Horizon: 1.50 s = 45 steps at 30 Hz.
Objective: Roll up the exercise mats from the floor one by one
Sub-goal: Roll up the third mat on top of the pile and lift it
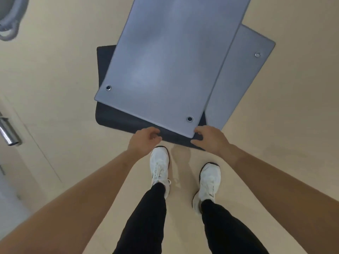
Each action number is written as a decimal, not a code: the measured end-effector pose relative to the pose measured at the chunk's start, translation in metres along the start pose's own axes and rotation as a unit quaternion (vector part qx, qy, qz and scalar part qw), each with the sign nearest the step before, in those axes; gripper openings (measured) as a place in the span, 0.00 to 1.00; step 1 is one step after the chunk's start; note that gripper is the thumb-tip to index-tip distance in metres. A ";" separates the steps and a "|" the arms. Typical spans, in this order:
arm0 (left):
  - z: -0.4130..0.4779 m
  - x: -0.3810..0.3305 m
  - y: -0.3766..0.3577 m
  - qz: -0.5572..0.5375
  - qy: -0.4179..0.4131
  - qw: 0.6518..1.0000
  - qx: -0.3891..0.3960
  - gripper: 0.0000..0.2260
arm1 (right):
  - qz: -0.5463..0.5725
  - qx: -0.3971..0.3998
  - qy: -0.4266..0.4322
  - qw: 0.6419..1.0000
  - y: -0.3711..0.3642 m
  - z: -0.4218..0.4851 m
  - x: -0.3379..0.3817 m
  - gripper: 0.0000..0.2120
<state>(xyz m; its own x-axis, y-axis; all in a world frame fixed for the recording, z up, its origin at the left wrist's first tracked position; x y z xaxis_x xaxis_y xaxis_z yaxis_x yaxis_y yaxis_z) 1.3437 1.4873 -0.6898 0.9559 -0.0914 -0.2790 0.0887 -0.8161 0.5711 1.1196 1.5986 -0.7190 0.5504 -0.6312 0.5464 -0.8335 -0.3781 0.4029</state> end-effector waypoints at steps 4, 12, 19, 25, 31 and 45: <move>0.094 0.021 -0.062 0.109 -0.078 0.991 -0.023 0.25 | -0.085 0.003 0.030 0.996 -0.073 0.091 -0.052 0.39; 0.210 0.048 -0.105 0.309 -0.322 0.886 -0.128 0.27 | -0.262 -0.034 0.208 0.942 -0.105 0.181 -0.086 0.33; 0.221 0.044 -0.093 0.395 -0.452 0.771 -0.214 0.26 | -0.275 -0.076 0.313 0.906 -0.090 0.167 -0.071 0.20; 0.212 0.064 -0.046 0.375 -0.417 0.783 -0.268 0.22 | -0.212 -0.119 0.283 0.928 -0.039 0.149 -0.098 0.23; 0.201 0.061 -0.040 0.292 -0.378 0.829 -0.289 0.30 | -0.114 -0.177 0.188 0.959 0.013 0.123 -0.156 0.15; 0.206 -0.088 -0.048 0.148 -0.289 0.936 -0.134 0.27 | -0.213 -0.443 0.269 0.828 0.020 0.077 -0.089 0.22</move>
<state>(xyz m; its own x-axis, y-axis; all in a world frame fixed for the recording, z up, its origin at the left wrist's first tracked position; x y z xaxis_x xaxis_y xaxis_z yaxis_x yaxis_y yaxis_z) 1.1977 1.4163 -0.8518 0.6457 -0.6477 -0.4044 -0.0154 -0.5405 0.8412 1.0501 1.5943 -0.8159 0.9258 -0.0856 0.3681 -0.3270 0.3069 0.8938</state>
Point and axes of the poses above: each hand's wrist, its own z-axis towards the middle knuckle, its own y-axis out of the back of the hand, x = y × z, the point moved 7 cm from there along z, towards the middle knuckle, and after that the axes turned 9 degrees about z, right-handed, at the moved point
